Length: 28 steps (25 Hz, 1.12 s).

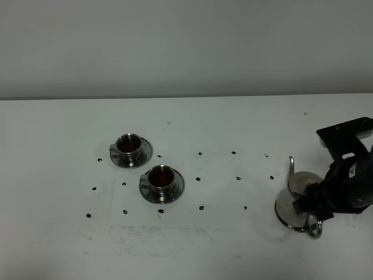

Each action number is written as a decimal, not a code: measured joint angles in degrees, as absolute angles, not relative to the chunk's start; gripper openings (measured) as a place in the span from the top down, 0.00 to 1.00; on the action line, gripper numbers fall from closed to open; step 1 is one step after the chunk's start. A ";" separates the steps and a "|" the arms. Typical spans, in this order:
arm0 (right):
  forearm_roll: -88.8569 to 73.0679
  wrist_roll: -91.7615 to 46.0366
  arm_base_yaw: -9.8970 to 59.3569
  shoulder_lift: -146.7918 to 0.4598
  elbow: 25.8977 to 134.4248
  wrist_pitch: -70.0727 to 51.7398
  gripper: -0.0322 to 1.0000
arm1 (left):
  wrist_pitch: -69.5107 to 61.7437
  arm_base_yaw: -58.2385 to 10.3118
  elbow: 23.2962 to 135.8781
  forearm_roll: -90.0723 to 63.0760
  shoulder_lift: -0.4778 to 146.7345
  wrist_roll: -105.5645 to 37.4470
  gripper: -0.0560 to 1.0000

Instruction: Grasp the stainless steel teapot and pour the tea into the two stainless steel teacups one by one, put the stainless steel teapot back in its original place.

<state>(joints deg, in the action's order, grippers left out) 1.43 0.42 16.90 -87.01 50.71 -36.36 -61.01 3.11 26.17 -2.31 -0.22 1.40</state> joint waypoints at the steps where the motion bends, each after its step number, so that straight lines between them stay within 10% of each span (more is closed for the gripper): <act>1: 1.50 0.42 16.90 -85.03 50.71 -37.14 0.43 | -61.01 3.11 26.17 -2.31 -0.22 1.40 0.47; 28: -5.22 0.42 12.39 -29.86 50.62 -46.66 0.54 | -61.01 3.11 26.17 -2.31 -0.22 1.40 0.47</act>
<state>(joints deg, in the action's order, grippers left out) -5.22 0.42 12.39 -29.86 50.62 -46.66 -61.01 3.11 26.17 -2.31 -0.22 1.40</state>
